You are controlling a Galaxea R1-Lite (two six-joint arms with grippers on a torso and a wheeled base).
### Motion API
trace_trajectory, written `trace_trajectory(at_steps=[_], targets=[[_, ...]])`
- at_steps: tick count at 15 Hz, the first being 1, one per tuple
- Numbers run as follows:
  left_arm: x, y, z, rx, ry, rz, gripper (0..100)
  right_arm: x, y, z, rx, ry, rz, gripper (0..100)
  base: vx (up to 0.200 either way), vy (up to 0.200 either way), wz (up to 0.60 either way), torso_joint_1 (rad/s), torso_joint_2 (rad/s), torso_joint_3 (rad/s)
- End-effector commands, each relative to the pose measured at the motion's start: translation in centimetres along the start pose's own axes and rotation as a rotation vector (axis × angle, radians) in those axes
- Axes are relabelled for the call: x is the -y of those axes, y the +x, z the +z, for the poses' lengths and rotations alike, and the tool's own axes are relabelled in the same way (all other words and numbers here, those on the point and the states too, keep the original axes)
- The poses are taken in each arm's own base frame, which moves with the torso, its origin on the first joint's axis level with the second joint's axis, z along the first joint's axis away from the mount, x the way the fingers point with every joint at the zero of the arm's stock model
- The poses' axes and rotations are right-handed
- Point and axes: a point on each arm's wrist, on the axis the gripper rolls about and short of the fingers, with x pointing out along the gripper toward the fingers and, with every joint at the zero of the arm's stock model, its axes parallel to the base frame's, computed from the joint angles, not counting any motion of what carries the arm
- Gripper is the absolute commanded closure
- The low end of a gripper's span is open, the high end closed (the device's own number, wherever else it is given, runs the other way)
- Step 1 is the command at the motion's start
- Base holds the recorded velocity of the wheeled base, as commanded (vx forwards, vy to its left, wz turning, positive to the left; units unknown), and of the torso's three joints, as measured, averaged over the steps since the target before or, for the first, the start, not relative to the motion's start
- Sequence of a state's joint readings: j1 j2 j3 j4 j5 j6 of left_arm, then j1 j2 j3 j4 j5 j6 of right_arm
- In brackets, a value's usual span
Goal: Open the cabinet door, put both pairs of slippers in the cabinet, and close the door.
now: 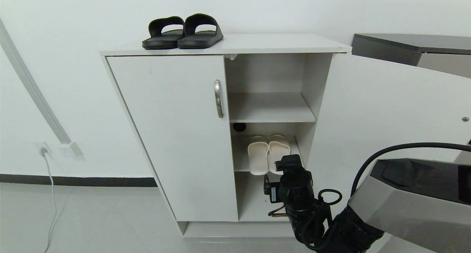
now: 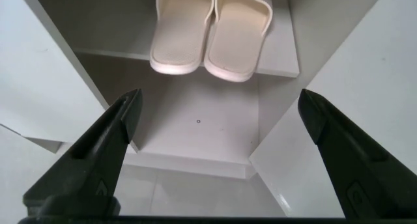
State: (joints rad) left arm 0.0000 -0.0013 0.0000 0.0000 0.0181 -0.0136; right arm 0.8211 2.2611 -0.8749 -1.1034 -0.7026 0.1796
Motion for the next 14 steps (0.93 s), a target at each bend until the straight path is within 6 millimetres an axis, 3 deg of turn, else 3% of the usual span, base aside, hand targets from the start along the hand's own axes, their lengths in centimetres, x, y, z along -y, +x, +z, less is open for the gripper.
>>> trace_trajectory(at_steps=[1,8,14], targets=[[0.0,0.01,0.0,-0.001,-0.002,0.0,100,-0.32,-0.24,-0.1,0.0,-0.002,0.01,0,0.0,0.0,0.0,0.0,0.0,0.0],[0.0,0.01,0.0,-0.001,0.0,0.0,100,-0.51,-0.3,-0.09,0.013,0.008,0.017,0,0.0,0.0,0.0,0.0,0.0,0.0],[0.0,0.01,0.0,-0.001,-0.002,0.0,100,-0.41,-0.37,-0.26,0.007,0.003,0.016,0,0.0,0.2,0.0,0.006,0.0,0.003]])
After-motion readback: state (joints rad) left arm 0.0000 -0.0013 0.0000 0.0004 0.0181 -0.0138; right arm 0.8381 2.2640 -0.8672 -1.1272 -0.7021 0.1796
